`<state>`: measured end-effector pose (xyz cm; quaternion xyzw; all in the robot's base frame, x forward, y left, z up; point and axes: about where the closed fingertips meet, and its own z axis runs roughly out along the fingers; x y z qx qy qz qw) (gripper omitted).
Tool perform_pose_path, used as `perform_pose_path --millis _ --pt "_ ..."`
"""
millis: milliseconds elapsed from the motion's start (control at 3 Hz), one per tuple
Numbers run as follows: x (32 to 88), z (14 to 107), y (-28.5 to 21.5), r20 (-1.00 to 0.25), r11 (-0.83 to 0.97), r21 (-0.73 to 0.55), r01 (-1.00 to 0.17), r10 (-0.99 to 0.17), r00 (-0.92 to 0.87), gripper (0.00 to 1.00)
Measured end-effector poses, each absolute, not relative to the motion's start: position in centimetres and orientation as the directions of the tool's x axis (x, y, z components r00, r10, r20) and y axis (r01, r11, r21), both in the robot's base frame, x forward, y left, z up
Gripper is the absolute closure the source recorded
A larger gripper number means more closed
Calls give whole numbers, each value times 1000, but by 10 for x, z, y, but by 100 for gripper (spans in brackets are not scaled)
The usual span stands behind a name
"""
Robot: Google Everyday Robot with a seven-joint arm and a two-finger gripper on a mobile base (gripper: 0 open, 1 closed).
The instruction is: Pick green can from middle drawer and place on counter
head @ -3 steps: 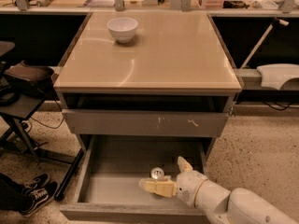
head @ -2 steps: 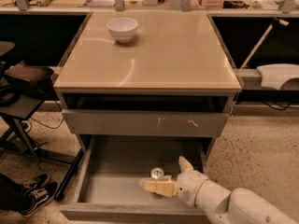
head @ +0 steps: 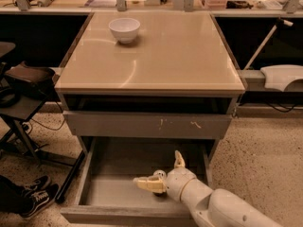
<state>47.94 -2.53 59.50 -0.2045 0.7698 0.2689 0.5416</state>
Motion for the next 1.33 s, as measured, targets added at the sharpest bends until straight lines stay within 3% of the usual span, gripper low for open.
perform_pose_path --millis 667,1333 --pt "482 568 -25 -956 799 76 -596 -112 -272 0" --pt "497 469 -6 -898 816 -83 -571 -310 -312 0"
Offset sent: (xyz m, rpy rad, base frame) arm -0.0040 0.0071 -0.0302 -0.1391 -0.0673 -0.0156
